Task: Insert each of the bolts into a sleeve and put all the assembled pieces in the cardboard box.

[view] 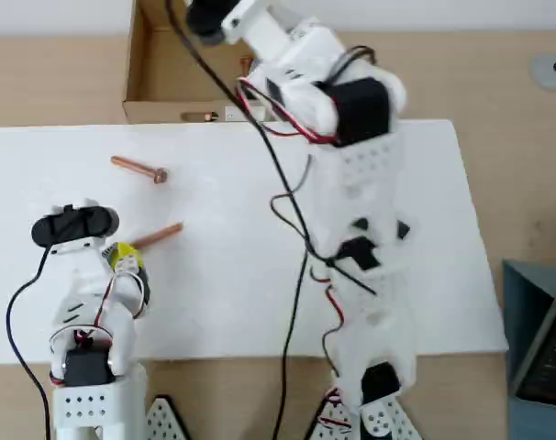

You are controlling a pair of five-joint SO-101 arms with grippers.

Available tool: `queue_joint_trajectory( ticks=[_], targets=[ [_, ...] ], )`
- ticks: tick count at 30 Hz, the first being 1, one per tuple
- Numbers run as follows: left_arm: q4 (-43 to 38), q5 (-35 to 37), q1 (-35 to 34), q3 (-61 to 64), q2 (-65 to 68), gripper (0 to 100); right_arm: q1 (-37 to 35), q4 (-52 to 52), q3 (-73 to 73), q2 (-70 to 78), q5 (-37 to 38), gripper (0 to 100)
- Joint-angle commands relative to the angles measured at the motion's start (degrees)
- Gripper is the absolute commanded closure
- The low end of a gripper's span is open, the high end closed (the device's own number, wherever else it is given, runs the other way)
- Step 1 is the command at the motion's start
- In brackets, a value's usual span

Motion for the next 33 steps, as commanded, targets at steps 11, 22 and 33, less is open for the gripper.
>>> queue_joint_trajectory(
  ticks=[11, 22, 33],
  targets=[
    [0.2, 0.0, 0.2, 0.7, -0.6, 100, 12.0, 1.2, 31.4, -30.6, -6.1, 85.3],
    [0.2, 0.0, 0.2, 0.7, -0.6, 100, 19.6, 1.1, 74.5, -54.9, -5.8, 85.3],
    [0.2, 0.0, 0.2, 0.7, -0.6, 100, 28.9, 0.1, 102.4, -63.8, -5.6, 85.3]
  ],
)
